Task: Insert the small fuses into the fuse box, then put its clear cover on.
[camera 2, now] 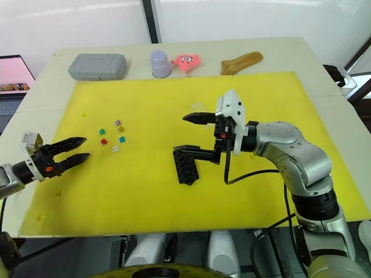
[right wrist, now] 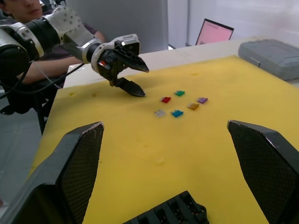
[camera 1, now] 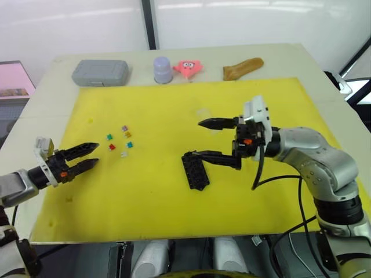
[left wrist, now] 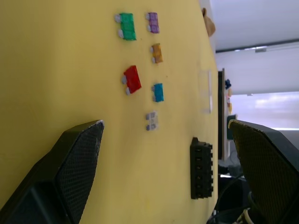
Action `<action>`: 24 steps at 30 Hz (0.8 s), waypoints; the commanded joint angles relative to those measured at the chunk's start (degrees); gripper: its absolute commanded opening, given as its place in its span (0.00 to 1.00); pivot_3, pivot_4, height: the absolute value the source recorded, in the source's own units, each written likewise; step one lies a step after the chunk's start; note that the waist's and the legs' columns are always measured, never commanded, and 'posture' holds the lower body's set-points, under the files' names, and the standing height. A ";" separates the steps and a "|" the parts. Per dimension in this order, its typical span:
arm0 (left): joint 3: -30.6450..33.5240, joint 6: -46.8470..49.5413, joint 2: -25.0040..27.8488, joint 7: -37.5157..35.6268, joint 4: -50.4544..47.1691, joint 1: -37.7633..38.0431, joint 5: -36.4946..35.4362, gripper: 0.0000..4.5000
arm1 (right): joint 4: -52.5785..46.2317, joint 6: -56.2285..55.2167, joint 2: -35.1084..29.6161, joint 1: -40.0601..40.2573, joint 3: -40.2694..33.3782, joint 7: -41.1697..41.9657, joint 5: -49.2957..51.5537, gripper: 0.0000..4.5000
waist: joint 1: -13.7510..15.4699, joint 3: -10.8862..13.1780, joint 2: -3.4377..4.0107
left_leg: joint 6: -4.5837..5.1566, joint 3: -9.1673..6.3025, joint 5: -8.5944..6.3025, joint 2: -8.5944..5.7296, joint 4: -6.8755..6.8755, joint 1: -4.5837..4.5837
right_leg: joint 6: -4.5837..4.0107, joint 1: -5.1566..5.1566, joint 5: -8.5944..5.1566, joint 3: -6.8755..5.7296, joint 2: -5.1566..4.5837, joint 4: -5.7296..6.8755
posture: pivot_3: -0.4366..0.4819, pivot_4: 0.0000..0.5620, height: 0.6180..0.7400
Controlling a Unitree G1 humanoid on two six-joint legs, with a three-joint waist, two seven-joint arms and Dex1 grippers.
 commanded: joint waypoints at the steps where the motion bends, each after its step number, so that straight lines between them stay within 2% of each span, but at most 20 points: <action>1: -1.47 -0.41 -0.68 -1.86 -0.93 -0.92 0.53 1.00 | -0.92 -0.73 0.64 -0.10 -1.04 -1.47 -0.09 0.99 | -0.02 0.00 0.00 | 0.00 0.00 0.00 0.00 0.00 0.00 | 0.00 0.00 0.00 0.00 -0.01 0.01 | 0.48 0.27 1.00; 11: -0.26 -2.02 -5.13 0.83 1.08 -3.25 2.03 1.00 | -3.67 -0.03 1.91 2.20 -0.94 -4.76 0.59 0.99 | 0.39 -0.02 -0.03 | 0.00 -0.01 0.00 -0.07 0.10 0.00 | 0.00 -0.01 0.00 0.02 -0.06 0.16 | 0.48 0.27 1.00; 24: 0.07 -4.66 -9.45 3.81 2.09 -6.48 3.37 1.00 | -1.09 -4.36 -1.24 1.55 3.47 -0.33 -6.70 0.99 | 1.74 -0.04 -0.05 | 0.03 -0.09 -0.02 -0.14 0.55 -0.05 | 0.00 0.07 0.00 0.00 -0.06 0.36 | 0.48 0.27 1.00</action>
